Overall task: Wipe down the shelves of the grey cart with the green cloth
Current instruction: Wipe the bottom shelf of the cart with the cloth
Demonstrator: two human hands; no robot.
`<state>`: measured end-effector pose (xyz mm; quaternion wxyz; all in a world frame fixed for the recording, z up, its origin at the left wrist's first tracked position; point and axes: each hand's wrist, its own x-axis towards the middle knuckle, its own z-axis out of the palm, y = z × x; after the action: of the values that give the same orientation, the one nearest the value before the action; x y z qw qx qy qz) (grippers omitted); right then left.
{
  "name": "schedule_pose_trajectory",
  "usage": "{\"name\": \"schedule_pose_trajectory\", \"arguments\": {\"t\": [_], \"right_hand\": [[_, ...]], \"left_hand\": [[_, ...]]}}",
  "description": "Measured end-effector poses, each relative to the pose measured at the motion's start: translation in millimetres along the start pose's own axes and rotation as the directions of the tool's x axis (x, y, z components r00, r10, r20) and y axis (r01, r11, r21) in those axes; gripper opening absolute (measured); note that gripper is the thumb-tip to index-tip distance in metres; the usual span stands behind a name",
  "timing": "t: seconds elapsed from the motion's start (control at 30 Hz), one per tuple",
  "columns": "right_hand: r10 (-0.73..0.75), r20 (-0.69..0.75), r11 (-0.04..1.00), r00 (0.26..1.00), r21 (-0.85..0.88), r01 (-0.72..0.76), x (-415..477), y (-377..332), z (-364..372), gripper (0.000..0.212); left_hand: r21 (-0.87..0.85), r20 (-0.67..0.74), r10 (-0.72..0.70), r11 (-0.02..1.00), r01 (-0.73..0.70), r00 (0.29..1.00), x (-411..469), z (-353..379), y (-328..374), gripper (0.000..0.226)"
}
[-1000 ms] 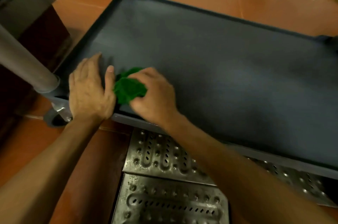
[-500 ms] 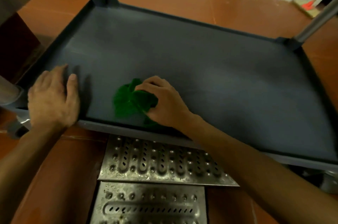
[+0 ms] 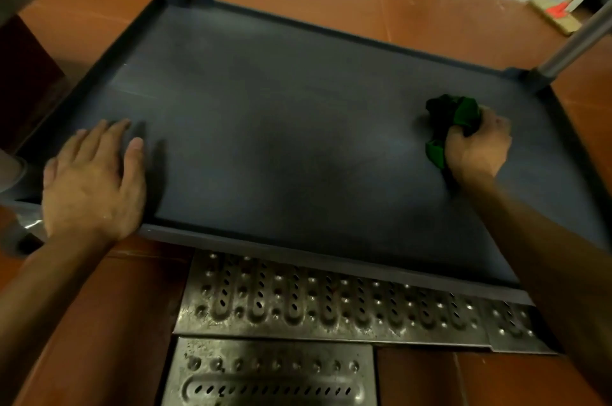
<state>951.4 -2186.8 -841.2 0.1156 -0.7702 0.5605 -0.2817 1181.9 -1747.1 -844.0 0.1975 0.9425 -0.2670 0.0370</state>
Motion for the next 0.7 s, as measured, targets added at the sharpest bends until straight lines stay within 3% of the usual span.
{"name": "schedule_pose_trajectory", "arguments": {"t": [0.17,0.33,0.57,0.7], "right_hand": [[0.177,-0.021,0.984,0.984,0.006,-0.177,10.5,-30.9,15.1,0.039],[0.206,0.011,0.979,0.978,0.004,-0.206,11.6,-64.9,35.2,0.039],[-0.114,0.152,0.985,0.982,0.146,0.092,-34.4,-154.0,74.5,0.046],[-0.309,0.234,0.933,0.922,0.265,0.246,-76.7,-214.1,97.8,0.046]], "left_hand": [[-0.015,-0.036,-0.008,1.000,0.007,0.999,-2.7,0.8,8.9,0.070],[-0.028,-0.074,-0.026,0.999,0.024,0.997,-1.1,4.0,12.2,0.068],[-0.025,-0.087,-0.008,1.000,0.006,0.996,0.1,7.0,9.6,0.070],[-0.089,-0.274,-0.106,0.992,0.085,0.956,-3.8,9.8,11.9,0.076]]}}
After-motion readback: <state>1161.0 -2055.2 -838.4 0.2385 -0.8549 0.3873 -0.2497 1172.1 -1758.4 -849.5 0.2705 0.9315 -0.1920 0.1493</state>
